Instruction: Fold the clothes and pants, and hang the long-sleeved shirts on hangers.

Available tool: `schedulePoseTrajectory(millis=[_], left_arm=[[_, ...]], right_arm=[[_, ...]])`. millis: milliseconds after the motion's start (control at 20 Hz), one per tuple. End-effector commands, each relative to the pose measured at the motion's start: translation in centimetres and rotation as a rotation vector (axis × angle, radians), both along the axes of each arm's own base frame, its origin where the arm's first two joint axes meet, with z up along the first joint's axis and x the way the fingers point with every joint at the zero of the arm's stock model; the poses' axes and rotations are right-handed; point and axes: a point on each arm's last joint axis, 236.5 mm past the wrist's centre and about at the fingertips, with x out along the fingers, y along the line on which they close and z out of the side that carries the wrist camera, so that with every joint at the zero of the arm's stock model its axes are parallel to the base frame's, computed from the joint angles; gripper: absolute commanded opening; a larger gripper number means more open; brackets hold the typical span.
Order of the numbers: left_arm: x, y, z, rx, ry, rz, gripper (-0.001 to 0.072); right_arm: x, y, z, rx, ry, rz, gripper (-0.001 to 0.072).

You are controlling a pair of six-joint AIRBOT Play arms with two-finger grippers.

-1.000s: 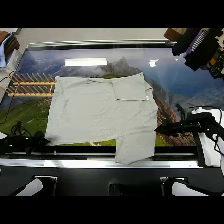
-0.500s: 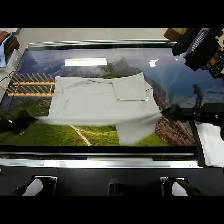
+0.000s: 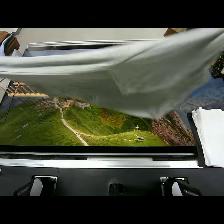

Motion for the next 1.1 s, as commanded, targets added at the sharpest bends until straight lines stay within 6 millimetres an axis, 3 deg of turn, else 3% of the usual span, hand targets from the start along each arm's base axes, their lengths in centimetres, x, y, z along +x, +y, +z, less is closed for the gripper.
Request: schedulePoseTrajectory(millis=[0,100,200,350,450,550,650,800,950,1050], left_arm=[[-8.0,0.8,6.1,0.062,-0.168,0.240,0.0015],[-9.4,1.0,6.5,0.073,-0.185,0.283,0.0015],[-8.9,1.3,6.3,0.072,-0.173,0.283,0.0015],[-5.1,1.8,4.5,0.106,-0.084,0.198,0.0015],[-0.5,1.9,1.0,0.058,0.024,0.072,0.0015],[4.9,2.8,-5.2,-0.021,0.175,-0.031,0.0015],[9.9,3.1,-13.0,-0.066,0.350,-0.114,0.0015],[17.2,2.4,-24.9,-0.120,0.548,-0.194,0.0015],[23.8,1.2,-33.3,-0.129,0.609,-0.206,0.0015],[27.4,-0.5,-38.1,-0.126,0.648,-0.234,0.0015]], right_arm=[[-10.7,0.0,10.6,0.017,-0.344,-0.195,0.0037],[-12.4,-0.8,12.5,0.049,-0.410,-0.251,0.0037],[-10.4,-1.7,10.9,0.047,-0.323,-0.267,0.0037],[-3.2,-3.5,5.5,0.110,-0.034,-0.244,0.0037],[2.4,-5.0,0.0,0.123,0.209,-0.220,0.0037],[7.7,-6.2,-6.3,0.121,0.444,-0.166,0.0038],[12.9,-7.2,-12.8,0.104,0.627,-0.119,0.0038],[20.7,-6.4,-23.8,0.046,0.801,-0.076,0.0038],[27.4,-5.5,-34.6,-0.023,0.884,-0.129,0.0038],[31.0,-4.9,-40.1,-0.025,0.897,-0.154,0.0038]])
